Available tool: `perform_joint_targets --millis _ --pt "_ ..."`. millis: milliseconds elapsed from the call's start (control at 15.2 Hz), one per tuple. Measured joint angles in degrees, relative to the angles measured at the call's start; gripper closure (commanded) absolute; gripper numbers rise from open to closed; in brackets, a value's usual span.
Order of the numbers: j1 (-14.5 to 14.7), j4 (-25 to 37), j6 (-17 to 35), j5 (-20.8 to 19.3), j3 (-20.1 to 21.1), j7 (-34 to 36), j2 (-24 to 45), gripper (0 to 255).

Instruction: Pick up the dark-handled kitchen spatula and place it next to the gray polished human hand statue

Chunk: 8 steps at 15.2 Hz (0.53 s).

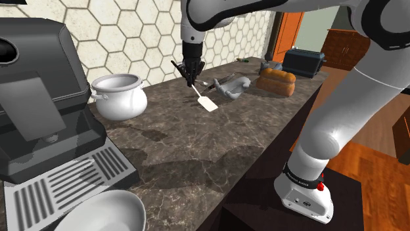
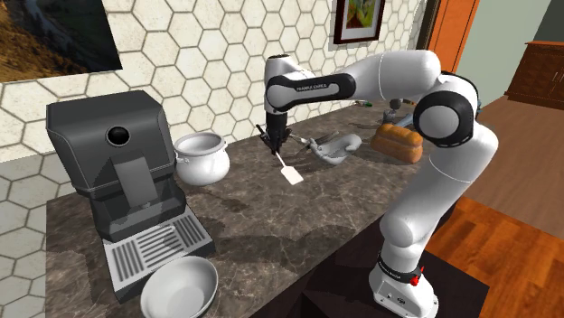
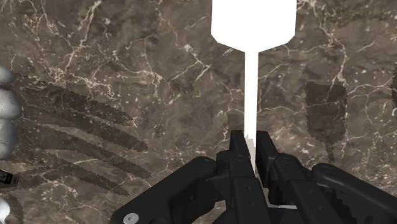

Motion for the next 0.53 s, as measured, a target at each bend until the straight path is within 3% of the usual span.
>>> perform_joint_targets --millis 528 --pt "-3.4 -8.6 -0.4 -0.2 -7.3 -10.7 -8.9 255"
